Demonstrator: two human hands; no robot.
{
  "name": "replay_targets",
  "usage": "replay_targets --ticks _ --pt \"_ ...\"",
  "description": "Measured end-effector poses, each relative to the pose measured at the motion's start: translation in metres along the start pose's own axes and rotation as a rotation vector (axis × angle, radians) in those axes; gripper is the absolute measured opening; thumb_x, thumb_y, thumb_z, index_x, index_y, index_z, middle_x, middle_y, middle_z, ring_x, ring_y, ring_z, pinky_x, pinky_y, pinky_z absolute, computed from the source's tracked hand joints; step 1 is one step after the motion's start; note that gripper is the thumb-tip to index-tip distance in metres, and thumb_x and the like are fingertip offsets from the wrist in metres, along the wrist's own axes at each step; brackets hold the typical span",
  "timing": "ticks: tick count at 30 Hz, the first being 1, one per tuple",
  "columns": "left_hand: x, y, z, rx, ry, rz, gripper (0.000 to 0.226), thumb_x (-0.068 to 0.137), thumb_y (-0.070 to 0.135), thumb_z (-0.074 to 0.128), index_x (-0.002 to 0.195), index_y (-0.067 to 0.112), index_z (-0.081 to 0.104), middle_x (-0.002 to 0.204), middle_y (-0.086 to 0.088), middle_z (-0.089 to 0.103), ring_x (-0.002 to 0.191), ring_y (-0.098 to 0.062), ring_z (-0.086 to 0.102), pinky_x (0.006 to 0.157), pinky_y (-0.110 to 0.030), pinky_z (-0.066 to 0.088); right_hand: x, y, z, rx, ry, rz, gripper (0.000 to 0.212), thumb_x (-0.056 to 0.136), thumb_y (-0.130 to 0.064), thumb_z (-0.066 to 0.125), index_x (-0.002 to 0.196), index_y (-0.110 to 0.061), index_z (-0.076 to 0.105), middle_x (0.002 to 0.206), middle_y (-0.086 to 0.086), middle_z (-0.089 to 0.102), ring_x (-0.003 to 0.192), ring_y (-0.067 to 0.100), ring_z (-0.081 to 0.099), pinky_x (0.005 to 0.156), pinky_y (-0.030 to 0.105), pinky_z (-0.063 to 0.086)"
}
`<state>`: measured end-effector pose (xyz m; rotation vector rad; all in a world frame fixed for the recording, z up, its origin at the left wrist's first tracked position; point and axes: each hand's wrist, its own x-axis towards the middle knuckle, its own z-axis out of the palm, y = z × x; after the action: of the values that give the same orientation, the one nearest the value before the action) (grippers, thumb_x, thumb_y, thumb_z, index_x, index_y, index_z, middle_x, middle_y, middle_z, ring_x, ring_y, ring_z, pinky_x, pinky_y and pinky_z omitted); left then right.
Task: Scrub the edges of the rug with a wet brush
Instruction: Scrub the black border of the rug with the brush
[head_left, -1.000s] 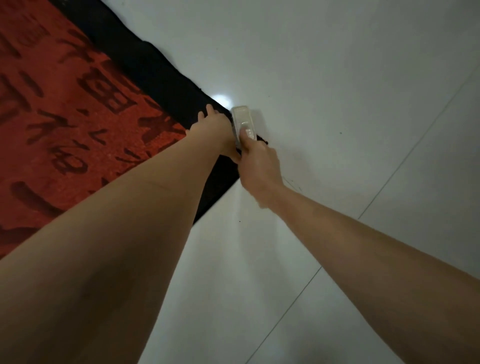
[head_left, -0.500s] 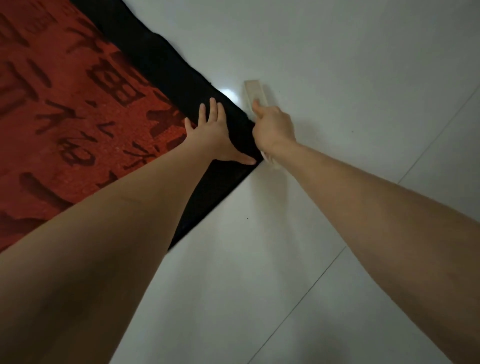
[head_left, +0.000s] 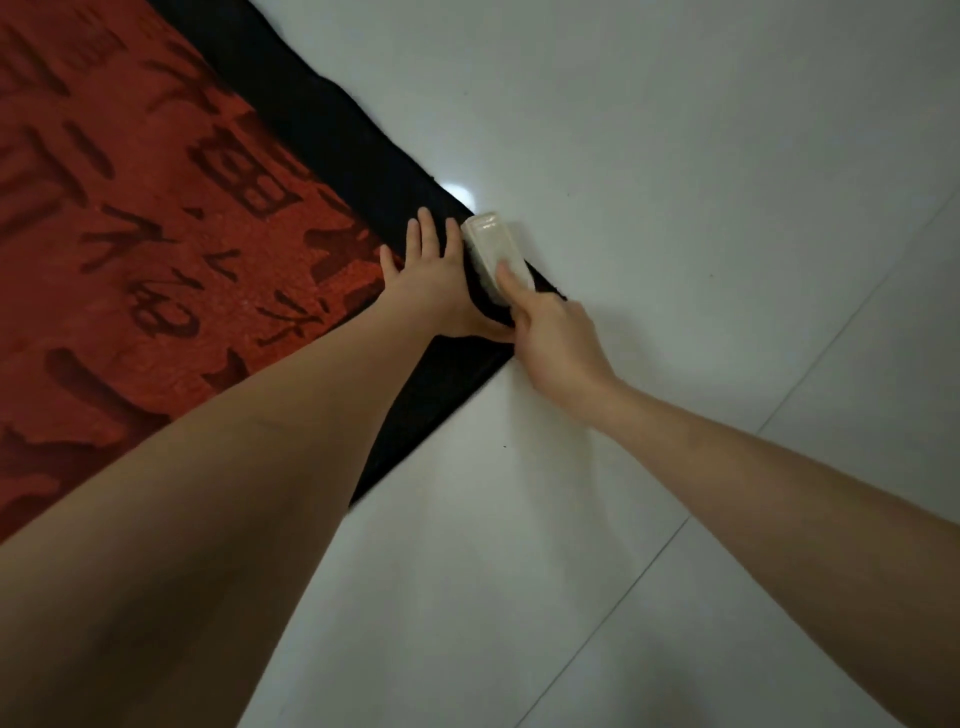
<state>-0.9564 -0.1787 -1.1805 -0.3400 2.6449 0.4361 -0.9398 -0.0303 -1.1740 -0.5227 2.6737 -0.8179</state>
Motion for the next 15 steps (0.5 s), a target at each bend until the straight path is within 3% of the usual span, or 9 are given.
replay_targets --ticks 4,6,8,10,12,15 --pt "-0.001 -0.002 0.0 0.019 -0.016 -0.003 0.145 0.056 0.079 0.071 0.155 0.015 -0.014 0.159 -0.015 -0.025 0.148 -0.028 -0.021 0.118 -0.056 -0.005 0.05 0.003 -0.021 -0.104 0.068 0.189 0.06 0.094 -0.008 0.036 0.148 -0.034 0.034 0.125 0.017 0.058 0.111 0.037 0.055 0.085 0.032 0.043" --pt "-0.005 -0.006 0.002 0.012 0.018 0.082 0.136 0.062 0.074 0.072 0.156 0.016 -0.007 0.161 -0.013 -0.022 0.149 -0.028 -0.019 0.117 -0.055 -0.004 0.039 0.0 -0.024 -0.067 0.125 0.169 0.06 0.095 -0.007 0.035 0.149 -0.032 0.033 0.115 0.013 0.061 0.102 0.033 0.057 0.078 0.029 0.04" --pt "-0.01 -0.013 0.008 0.005 0.075 0.212 0.122 0.07 0.067 0.072 0.158 0.017 0.004 0.163 -0.009 -0.014 0.15 -0.026 -0.015 0.119 -0.053 -0.003 0.004 0.001 -0.013 -0.005 0.145 0.109 0.058 0.098 -0.008 0.036 0.149 -0.033 0.032 0.093 0.007 0.059 0.082 0.025 0.056 0.069 0.027 0.037" --pt "-0.016 -0.018 0.016 0.0 0.092 0.266 0.115 0.074 0.063 0.071 0.158 0.018 0.007 0.165 -0.006 -0.008 0.15 -0.026 -0.012 0.12 -0.051 -0.003 -0.037 0.002 -0.002 0.004 0.063 0.053 0.062 0.098 -0.006 0.036 0.15 -0.037 0.026 0.08 0.002 0.052 0.07 0.02 0.052 0.063 0.029 0.037" --pt "-0.018 -0.017 0.019 -0.013 0.051 0.239 0.115 0.074 0.062 0.071 0.158 0.021 0.005 0.164 -0.005 -0.009 0.15 -0.03 -0.013 0.119 -0.051 -0.004 -0.068 0.012 0.0 -0.024 -0.074 0.038 0.071 0.096 -0.003 0.036 0.149 -0.046 0.018 0.073 -0.001 0.049 0.063 0.019 0.052 0.06 0.034 0.044" --pt "-0.014 -0.006 0.016 0.016 -0.032 0.209 0.114 0.075 0.059 0.073 0.157 0.027 0.0 0.163 -0.006 -0.017 0.148 -0.035 -0.018 0.117 -0.054 -0.006 -0.074 0.03 -0.018 -0.062 -0.033 0.083 0.063 0.099 -0.012 0.037 0.146 -0.051 0.022 0.08 -0.002 0.053 0.068 0.022 0.055 0.068 0.035 0.049"
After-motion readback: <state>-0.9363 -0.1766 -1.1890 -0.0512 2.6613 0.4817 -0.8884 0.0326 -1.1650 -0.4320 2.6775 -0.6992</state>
